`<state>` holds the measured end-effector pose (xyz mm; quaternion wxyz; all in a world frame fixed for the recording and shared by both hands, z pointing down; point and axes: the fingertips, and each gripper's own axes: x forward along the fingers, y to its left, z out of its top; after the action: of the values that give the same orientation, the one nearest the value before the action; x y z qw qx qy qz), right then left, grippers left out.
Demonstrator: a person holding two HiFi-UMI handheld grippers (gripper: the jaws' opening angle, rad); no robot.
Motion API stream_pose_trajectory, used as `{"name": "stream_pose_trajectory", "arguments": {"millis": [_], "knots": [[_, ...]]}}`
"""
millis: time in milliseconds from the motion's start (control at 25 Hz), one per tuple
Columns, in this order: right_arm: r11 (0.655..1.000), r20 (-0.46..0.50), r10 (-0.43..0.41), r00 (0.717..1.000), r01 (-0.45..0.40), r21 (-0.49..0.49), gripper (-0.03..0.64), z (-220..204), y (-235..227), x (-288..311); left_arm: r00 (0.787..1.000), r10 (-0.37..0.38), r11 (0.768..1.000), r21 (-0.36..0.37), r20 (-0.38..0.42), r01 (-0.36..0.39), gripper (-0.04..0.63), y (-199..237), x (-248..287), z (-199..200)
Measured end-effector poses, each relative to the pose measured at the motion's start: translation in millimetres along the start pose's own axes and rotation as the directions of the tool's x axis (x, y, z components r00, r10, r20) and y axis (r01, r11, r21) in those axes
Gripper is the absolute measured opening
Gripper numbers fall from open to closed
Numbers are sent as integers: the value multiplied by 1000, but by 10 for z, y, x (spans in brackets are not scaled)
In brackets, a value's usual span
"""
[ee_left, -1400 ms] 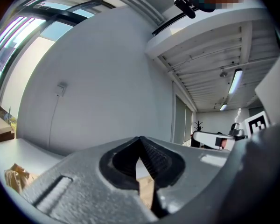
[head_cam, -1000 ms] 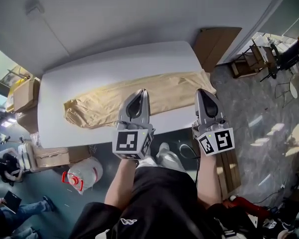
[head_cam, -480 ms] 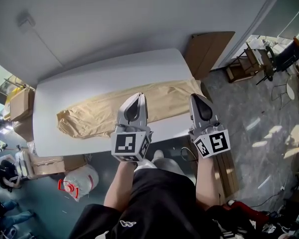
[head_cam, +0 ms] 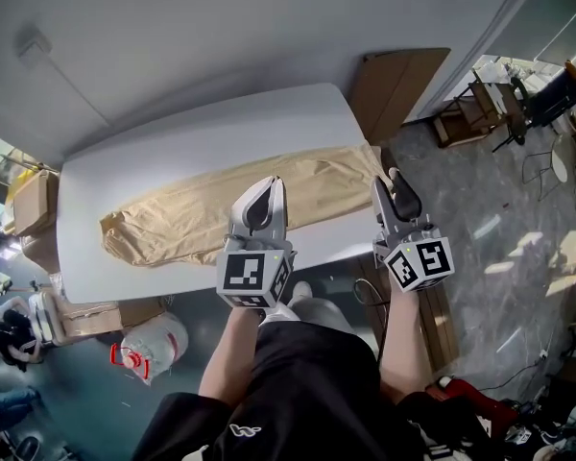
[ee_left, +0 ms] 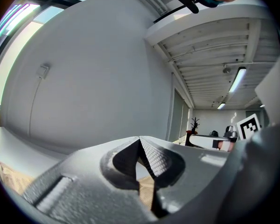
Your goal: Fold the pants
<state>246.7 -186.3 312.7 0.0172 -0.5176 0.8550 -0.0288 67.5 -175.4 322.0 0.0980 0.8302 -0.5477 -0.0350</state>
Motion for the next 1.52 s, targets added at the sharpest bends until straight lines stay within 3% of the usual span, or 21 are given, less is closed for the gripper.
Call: {"name": "stream_pose_trajectory", "arguments": {"millis": [160, 440, 560, 760, 880, 1000, 1240, 1400, 1520], "knots": [[998, -80, -38, 996, 42, 45, 270, -292, -320, 5, 999, -18, 1000, 6, -30, 18, 2, -90, 133, -112], [985, -195, -112, 974, 135, 107, 284, -844, -862, 14, 997, 25, 1000, -15, -68, -26, 2, -61, 422, -375], [974, -265, -149, 953, 187, 127, 337, -1147, -1073, 14, 994, 19, 999, -37, -108, -23, 2, -89, 519, -568], [951, -384, -135, 913, 228, 208, 362, -1731, -1323, 37, 986, 2, 999, -53, -166, -11, 2, -157, 629, -867], [936, -433, -121, 893, 248, 251, 433, -2063, -1439, 6, 981, 0, 998, -64, -196, -13, 2, -159, 667, -1013], [923, -489, -103, 866, 266, 277, 440, -2323, -1514, 16, 973, 13, 996, -82, -231, -33, 2, -118, 734, -1183], [877, -587, -86, 805, 340, 338, 458, -2823, -1650, -79, 946, 23, 995, -83, -324, -53, 2, -95, 820, -1658], [806, -611, 6, 792, 358, 471, 479, -3040, -1677, -62, 922, 10, 993, -106, -387, -56, 2, -169, 887, -1952], [777, -619, 45, 784, 362, 515, 486, -3145, -1670, -10, 911, -1, 991, -124, -412, -55, 2, -214, 907, -2086]]}}
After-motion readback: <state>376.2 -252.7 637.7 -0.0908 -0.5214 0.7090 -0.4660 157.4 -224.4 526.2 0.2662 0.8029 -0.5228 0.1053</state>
